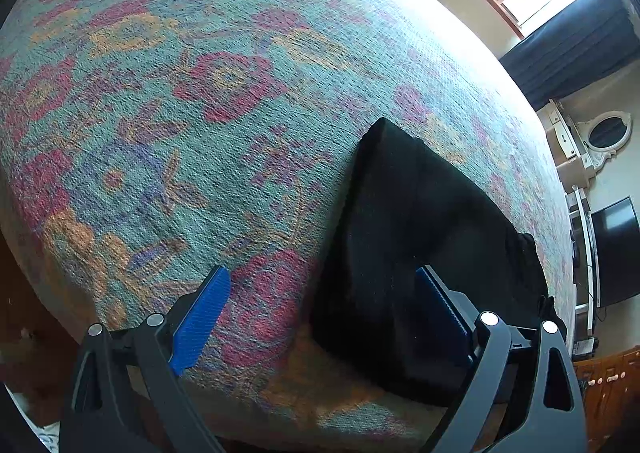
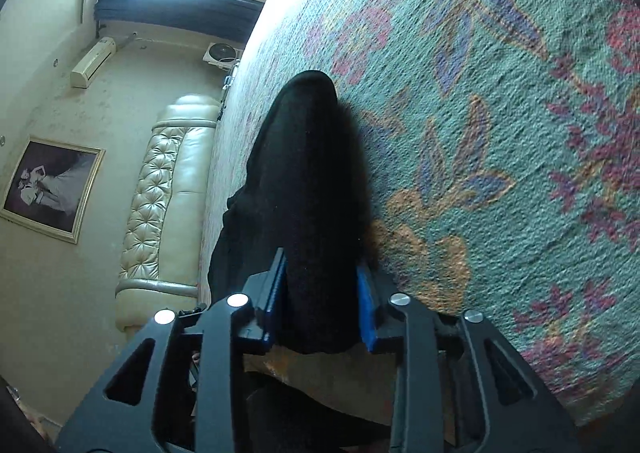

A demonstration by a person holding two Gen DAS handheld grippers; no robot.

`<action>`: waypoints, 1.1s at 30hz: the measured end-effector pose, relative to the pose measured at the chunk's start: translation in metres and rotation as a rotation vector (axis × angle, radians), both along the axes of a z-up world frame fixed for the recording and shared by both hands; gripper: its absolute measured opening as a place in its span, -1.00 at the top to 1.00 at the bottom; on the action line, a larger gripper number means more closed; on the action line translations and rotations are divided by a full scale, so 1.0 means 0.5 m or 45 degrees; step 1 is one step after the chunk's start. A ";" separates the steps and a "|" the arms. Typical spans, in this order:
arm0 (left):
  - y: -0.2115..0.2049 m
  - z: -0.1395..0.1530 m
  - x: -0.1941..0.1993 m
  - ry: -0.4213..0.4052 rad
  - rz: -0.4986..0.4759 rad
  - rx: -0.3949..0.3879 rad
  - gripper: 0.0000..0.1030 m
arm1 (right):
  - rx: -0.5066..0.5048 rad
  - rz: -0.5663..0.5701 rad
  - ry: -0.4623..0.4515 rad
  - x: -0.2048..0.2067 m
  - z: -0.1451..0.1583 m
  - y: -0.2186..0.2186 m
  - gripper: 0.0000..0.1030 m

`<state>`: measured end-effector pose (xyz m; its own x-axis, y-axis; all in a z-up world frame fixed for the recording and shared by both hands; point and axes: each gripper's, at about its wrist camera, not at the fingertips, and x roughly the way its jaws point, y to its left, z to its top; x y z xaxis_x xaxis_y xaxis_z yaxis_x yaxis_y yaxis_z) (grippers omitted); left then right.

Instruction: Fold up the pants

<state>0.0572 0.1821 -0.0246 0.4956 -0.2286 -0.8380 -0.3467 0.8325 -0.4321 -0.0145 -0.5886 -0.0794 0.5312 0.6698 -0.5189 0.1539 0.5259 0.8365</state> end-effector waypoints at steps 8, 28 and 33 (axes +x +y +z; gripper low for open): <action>-0.001 0.006 -0.001 -0.054 -0.038 -0.064 -0.78 | 0.023 -0.112 -0.034 -0.013 0.025 0.007 -0.06; 0.051 -0.066 0.060 -0.054 -0.432 -0.702 -0.78 | -0.179 0.073 -0.203 -0.028 0.225 0.271 -0.47; 0.025 -0.065 0.094 -0.036 -0.465 -0.650 -0.78 | -0.132 0.103 -0.151 -0.026 0.199 0.317 -0.47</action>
<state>0.1040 0.1948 -0.0571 0.3307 -0.7552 -0.5660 -0.0615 0.5812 -0.8114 -0.0273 -0.4302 0.0200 0.5395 0.6588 -0.5244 0.0110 0.6172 0.7867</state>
